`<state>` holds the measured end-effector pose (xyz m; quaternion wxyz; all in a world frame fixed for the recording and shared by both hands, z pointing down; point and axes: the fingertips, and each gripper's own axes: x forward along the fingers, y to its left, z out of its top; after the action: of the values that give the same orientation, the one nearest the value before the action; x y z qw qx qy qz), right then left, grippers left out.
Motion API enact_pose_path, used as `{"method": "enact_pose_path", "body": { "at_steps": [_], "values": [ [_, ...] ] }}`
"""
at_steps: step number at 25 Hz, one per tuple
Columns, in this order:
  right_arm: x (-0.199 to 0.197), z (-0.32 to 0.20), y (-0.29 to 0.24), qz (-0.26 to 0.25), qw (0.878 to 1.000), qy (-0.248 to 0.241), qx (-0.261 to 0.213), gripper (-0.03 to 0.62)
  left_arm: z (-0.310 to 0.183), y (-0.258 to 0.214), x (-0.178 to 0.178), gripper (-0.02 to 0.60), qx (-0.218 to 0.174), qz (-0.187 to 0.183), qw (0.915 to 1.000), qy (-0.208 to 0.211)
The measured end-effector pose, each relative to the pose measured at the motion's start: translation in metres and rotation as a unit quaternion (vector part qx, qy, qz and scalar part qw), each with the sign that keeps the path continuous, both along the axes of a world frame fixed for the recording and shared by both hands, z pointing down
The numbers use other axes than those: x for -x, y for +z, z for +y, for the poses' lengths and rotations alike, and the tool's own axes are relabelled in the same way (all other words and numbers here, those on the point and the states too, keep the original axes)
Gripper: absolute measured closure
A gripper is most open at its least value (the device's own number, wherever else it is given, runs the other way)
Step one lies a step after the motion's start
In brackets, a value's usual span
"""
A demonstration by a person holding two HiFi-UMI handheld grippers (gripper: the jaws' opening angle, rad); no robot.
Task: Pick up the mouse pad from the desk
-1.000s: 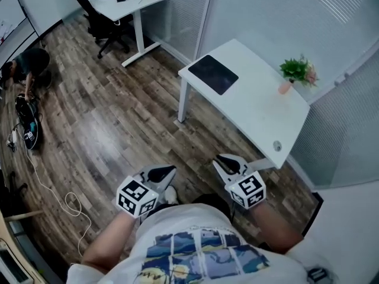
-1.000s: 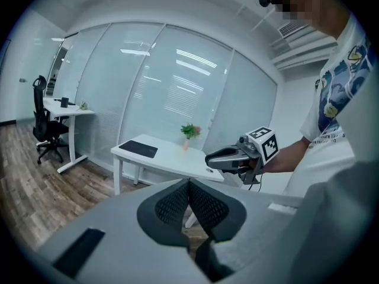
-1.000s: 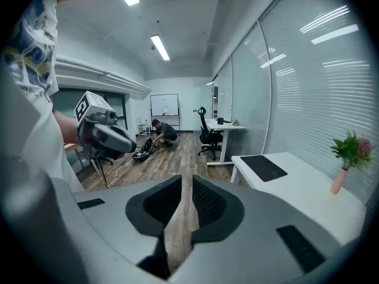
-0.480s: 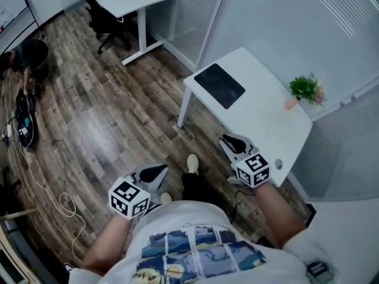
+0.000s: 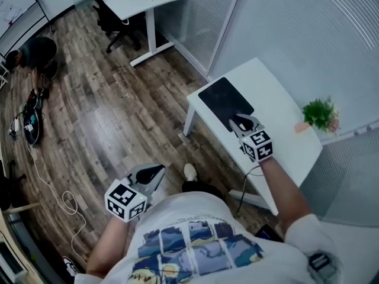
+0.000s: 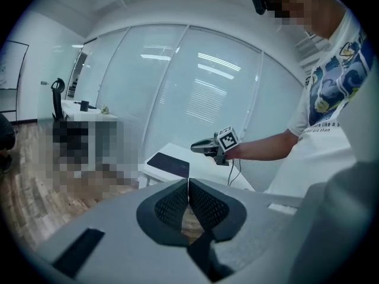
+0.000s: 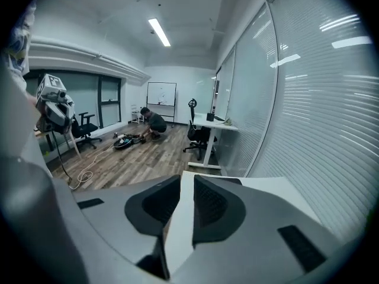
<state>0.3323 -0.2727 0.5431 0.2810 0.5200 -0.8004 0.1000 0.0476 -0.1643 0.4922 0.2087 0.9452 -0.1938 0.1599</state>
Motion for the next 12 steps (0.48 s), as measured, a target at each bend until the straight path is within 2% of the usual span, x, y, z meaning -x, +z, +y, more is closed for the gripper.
{"method": "enact_pose_path", "body": {
  "at_steps": [5, 12],
  "values": [
    [-0.051, -0.069, 0.032, 0.016, 1.0, -0.011, 0.018, 0.507, -0.039, 0.002, -0.03, 0.577, 0.009, 0.0, 0.9994, -0.032],
    [-0.106, -0.163, 0.077, 0.022, 0.998, -0.038, 0.046, 0.499, -0.092, 0.006, -0.068, 0.577, 0.027, -0.023, 0.9961, -0.081]
  ]
}}
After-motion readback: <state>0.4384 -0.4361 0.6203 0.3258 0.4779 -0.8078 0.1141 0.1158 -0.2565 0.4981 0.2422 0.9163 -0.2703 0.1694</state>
